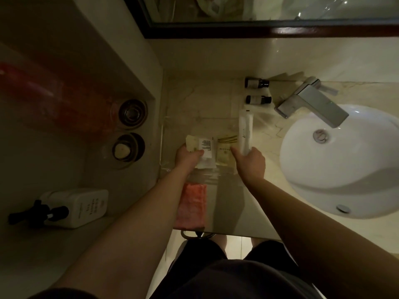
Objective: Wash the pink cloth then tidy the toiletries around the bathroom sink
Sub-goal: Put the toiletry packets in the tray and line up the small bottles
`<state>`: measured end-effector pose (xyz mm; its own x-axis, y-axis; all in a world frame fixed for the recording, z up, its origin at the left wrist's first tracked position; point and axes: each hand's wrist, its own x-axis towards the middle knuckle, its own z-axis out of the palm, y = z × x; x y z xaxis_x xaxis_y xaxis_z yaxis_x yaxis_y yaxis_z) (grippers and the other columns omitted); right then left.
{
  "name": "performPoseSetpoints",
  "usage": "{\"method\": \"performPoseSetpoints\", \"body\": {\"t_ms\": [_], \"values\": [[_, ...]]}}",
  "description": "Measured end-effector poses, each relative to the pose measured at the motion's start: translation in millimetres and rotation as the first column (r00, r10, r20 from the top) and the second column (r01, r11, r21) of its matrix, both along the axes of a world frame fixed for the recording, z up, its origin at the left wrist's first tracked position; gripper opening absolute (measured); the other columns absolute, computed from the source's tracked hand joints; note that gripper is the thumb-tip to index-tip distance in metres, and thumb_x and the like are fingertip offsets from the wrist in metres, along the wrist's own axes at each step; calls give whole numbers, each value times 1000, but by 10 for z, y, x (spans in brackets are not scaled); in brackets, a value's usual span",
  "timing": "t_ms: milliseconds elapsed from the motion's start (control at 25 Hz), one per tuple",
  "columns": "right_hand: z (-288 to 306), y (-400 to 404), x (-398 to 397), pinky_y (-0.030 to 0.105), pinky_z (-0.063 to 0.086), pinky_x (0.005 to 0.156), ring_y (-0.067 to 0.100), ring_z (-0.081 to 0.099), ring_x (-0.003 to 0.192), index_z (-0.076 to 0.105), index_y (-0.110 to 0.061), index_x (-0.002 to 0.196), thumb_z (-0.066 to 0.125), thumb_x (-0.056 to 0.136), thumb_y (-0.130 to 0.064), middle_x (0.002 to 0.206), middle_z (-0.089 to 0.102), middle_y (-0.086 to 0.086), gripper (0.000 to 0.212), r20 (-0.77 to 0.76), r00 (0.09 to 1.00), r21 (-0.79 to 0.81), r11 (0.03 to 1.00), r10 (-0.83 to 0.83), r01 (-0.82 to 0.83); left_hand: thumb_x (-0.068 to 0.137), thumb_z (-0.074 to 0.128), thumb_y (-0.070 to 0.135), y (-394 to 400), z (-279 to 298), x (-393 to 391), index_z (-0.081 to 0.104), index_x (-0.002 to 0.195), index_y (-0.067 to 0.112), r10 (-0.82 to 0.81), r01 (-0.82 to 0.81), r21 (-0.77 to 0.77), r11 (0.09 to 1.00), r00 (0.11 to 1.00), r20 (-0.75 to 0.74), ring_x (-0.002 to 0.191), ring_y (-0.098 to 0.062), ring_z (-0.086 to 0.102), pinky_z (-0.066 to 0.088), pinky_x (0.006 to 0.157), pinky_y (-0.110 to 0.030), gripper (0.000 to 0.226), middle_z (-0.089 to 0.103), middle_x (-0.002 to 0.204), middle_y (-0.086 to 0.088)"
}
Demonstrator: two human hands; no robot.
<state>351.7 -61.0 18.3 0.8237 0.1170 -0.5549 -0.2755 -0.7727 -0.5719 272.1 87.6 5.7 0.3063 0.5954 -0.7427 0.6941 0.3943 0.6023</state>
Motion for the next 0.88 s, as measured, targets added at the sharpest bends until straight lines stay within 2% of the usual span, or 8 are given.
{"method": "performPoseSetpoints", "body": {"t_ms": [120,240,360,520,640,760,880], "values": [[33,-55,-5,23,51,63,12,60,81,55,-14,110,62,87,-46,95,59,-5,40,27,999,68,996,46,-48,85,62,2,15,-21,-3,62,118,5,-25,25,31,999,1000,13,106,-26,62,49,85,-28,33,66,116,-12],[12,-79,-54,30,59,65,11,65,78,54,-22,106,57,92,-37,94,62,-9,21,-23,996,215,973,90,-83,87,47,2,9,-61,-23,65,110,8,-77,78,84,993,997,-15,101,-29,62,44,76,-25,30,67,108,-13],[24,-38,-80,31,59,59,12,66,71,53,-24,103,53,94,-38,89,63,-7,17,-14,991,253,959,134,-127,87,45,1,24,-41,-71,61,118,7,-144,146,195,970,989,-29,100,-19,59,40,77,-20,35,64,110,-6],[12,78,-128,41,60,64,16,66,74,54,-23,106,46,95,-38,92,65,-2,20,-23,969,222,946,247,-236,88,51,2,179,-16,-184,52,124,10,-129,143,343,928,990,-62,106,-26,61,47,85,-28,37,63,118,-10],[29,182,-140,48,57,64,20,64,74,54,-21,106,42,94,-32,87,62,1,20,15,949,217,925,316,-312,91,43,3,286,-43,-256,52,128,13,-168,217,400,891,974,-154,110,-27,58,42,81,-23,39,62,122,-10],[19,233,-72,45,53,77,23,57,85,57,-11,106,41,93,-27,96,59,6,26,141,896,102,894,420,-435,89,44,0,375,-114,-295,52,130,13,-185,241,423,874,968,-168,112,-28,58,44,84,-24,43,61,124,-11],[-35,287,-38,44,50,84,25,55,94,57,-6,112,41,94,-27,105,57,11,32,112,861,32,865,495,-501,86,52,3,440,-210,-339,51,131,15,-235,297,447,843,953,-191,112,-29,60,51,93,-35,46,63,122,-12]]}}
